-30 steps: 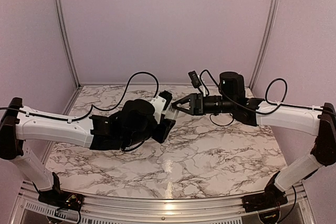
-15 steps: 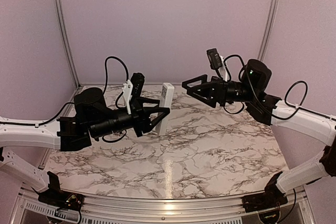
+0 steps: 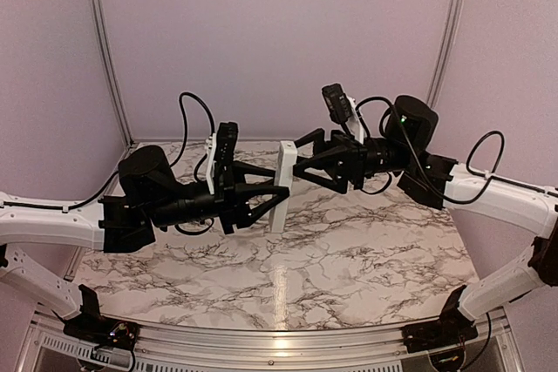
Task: Load the batteries into the remote control
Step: Pass from the left arm to the right
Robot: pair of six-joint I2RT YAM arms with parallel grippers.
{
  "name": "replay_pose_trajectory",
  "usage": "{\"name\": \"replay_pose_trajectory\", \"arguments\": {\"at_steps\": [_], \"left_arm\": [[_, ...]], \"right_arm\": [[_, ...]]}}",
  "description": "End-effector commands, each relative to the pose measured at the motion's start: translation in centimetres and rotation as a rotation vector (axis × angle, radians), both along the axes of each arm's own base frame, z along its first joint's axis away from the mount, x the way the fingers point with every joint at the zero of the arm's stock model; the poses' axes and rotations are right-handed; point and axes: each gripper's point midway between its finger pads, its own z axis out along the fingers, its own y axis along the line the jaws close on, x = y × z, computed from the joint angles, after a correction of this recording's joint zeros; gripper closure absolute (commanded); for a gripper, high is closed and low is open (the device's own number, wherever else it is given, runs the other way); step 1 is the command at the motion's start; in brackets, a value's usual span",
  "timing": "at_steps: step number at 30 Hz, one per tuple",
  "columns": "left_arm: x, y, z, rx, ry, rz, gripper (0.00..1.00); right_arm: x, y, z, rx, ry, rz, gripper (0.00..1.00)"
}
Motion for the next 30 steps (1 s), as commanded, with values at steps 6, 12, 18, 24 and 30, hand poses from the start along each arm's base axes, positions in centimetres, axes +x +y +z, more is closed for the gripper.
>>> {"name": "replay_pose_trajectory", "arguments": {"at_steps": [6, 12, 18, 24, 30], "left_arm": [[0.6, -0.1, -0.1, -0.014, -0.003, 0.02, 0.94], [1.2, 0.0, -0.4, -0.004, 0.008, 0.05, 0.94], [2.5, 0.9, -0.8, 0.0, 0.035, 0.117, 0.83], [5.0, 3.5, -1.2, 0.036, 0.106, 0.289, 0.28], [7.3, 7.5, -1.8, 0.04, 0.181, 0.453, 0.01]], "right_arm": [[-1.0, 1.2, 0.8, 0.002, -0.024, 0.05, 0.42], [-1.7, 1.1, 0.8, 0.014, -0.026, 0.093, 0.69], [-1.5, 1.3, 0.6, 0.006, -0.016, 0.095, 0.9], [0.4, 1.8, -0.4, -0.057, 0.009, 0.028, 1.0], [2.7, 1.9, -2.3, -0.142, 0.049, -0.06, 1.0]]}}
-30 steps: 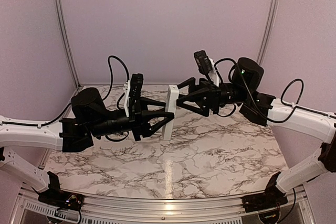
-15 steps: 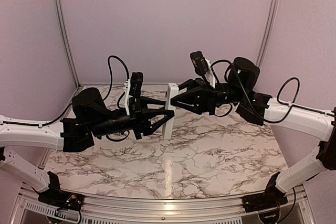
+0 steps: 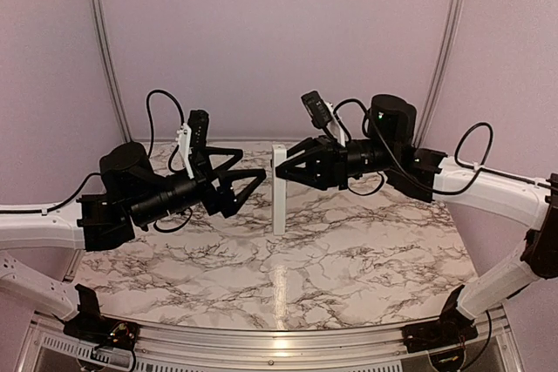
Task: Load the batteries into the remote control
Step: Pass from the left arm to the right, then place the remote control at the center of the board.
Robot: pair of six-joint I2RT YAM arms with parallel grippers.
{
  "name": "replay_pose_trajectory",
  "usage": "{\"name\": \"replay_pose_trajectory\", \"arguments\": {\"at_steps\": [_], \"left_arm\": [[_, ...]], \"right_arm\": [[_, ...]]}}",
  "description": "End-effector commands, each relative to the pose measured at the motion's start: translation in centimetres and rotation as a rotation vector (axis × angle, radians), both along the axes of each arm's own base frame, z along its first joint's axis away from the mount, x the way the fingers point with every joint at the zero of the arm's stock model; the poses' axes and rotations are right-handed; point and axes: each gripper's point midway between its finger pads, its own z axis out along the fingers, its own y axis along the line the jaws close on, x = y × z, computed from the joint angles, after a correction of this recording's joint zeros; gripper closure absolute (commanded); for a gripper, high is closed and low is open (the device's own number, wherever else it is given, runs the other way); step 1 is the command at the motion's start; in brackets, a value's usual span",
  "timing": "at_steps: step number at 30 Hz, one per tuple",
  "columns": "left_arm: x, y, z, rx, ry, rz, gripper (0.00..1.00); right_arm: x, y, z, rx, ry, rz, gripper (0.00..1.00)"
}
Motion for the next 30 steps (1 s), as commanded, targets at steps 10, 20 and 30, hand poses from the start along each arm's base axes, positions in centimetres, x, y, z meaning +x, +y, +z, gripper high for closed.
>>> {"name": "replay_pose_trajectory", "arguments": {"at_steps": [10, 20, 30], "left_arm": [[6.7, 11.4, -4.1, 0.001, 0.225, 0.507, 0.01], [6.8, 14.7, -5.3, -0.023, 0.236, 0.614, 0.01], [6.4, 15.1, -5.4, -0.05, 0.224, 0.612, 0.01]], "right_arm": [[7.8, -0.3, -7.1, -0.338, 0.021, -0.378, 1.0], [12.7, -1.0, -14.0, -0.456, -0.085, -0.663, 1.0], [15.0, -1.0, -20.2, -0.536, -0.105, -0.776, 1.0]]}}
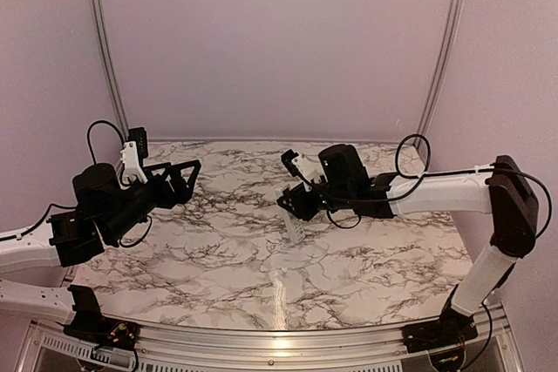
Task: Load the batteries into the remote control
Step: Place the remote control at the center of the board.
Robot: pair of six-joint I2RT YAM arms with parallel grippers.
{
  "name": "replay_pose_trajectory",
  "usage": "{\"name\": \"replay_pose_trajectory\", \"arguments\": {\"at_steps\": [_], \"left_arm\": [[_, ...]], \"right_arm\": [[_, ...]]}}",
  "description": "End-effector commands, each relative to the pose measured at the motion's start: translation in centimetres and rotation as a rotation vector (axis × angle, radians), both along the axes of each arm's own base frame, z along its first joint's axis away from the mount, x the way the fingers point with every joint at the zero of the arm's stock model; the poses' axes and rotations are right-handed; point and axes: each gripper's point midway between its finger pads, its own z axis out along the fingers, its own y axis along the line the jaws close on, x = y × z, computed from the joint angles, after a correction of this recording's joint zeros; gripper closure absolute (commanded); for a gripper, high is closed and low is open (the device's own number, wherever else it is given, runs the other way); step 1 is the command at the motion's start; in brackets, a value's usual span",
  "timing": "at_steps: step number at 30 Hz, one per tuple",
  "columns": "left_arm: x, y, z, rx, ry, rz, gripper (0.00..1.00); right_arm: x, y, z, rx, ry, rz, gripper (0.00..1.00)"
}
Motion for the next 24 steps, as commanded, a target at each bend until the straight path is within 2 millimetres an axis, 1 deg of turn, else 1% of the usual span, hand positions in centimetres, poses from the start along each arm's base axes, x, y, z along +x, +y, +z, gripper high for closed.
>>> {"name": "replay_pose_trajectory", "arguments": {"at_steps": [1, 6, 12, 19, 24], "left_arm": [[0.1, 0.6, 0.1, -0.005, -0.006, 0.02, 0.01], [0.0, 0.6, 0.0, -0.001, -0.011, 0.018, 0.01], [-0.1, 0.9, 0.1, 0.002, -0.023, 0.025, 0.01], [0.0, 0.9, -0.1, 0.012, -0.024, 0.026, 0.01], [0.0, 0.8, -0.2, 0.029, -0.023, 0.024, 0.01]], "right_arm": [[1.5, 0.4, -0.3, 0.01, -0.073, -0.063, 1.0], [1.4, 0.1, -2.6, -0.003, -0.057, -0.073, 1.0], [0.3, -0.3, -5.8, -0.047, 0.013, -0.049, 1.0], [-0.5, -0.3, -8.2, -0.137, 0.114, -0.021, 1.0], [-1.2, -0.4, -9.8, -0.228, 0.225, 0.001, 1.0]]}}
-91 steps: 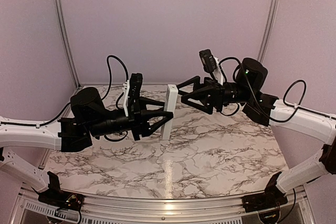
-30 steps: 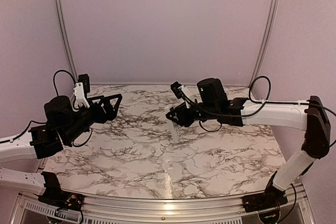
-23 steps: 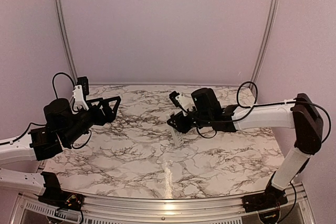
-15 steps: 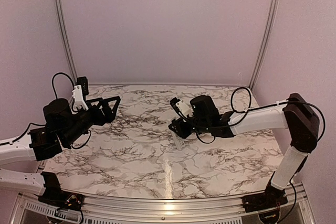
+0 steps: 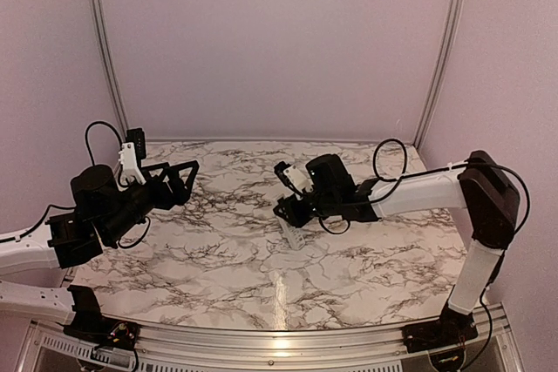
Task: Load the batteries into the remote control
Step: Place the remote control at the center of the board.
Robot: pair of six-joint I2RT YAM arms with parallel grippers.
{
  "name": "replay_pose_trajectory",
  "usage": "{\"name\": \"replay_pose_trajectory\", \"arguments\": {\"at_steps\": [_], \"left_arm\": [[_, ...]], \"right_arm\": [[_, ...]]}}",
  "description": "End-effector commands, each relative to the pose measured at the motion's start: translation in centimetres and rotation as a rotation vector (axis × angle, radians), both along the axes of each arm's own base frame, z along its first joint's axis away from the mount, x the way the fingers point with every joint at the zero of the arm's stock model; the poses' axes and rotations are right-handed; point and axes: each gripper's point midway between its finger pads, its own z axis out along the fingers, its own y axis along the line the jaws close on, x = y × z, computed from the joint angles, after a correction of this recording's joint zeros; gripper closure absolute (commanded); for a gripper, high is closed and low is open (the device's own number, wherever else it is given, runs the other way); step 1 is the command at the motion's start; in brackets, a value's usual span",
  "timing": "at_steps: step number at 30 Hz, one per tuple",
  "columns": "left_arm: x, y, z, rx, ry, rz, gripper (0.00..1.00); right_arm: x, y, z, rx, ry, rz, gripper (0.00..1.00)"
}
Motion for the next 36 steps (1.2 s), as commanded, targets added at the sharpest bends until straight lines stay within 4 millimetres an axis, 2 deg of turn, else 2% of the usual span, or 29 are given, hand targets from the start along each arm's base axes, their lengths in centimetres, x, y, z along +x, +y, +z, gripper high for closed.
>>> {"name": "replay_pose_trajectory", "arguments": {"at_steps": [1, 7, 15, 23, 26, 30, 36], "left_arm": [[0.2, 0.3, -0.3, 0.022, -0.008, 0.016, 0.01], [0.2, 0.4, -0.6, 0.025, -0.007, 0.019, 0.01], [0.1, 0.2, -1.2, 0.013, -0.007, 0.005, 0.01], [-0.1, 0.7, -2.0, 0.025, -0.008, 0.014, 0.01], [0.0, 0.8, -2.1, 0.035, -0.011, 0.021, 0.01], [0.0, 0.8, -2.1, 0.041, -0.014, 0.024, 0.01], [0.1, 0.7, -1.9, 0.057, -0.017, 0.024, 0.01]], "right_arm": [[-2.6, -1.2, -5.0, -0.175, 0.209, 0.025, 1.0], [-2.7, -1.7, -6.3, -0.269, 0.297, -0.006, 1.0], [-2.3, -1.3, -8.9, -0.357, 0.374, -0.008, 1.0], [-1.6, -1.4, -9.8, -0.427, 0.382, -0.029, 0.96], [-1.6, -1.3, -10.1, -0.437, 0.383, -0.029, 0.88], [-1.8, -1.1, -10.4, -0.433, 0.402, -0.021, 0.63], [-2.1, 0.3, -9.0, -0.358, 0.404, 0.02, 0.41]]}}
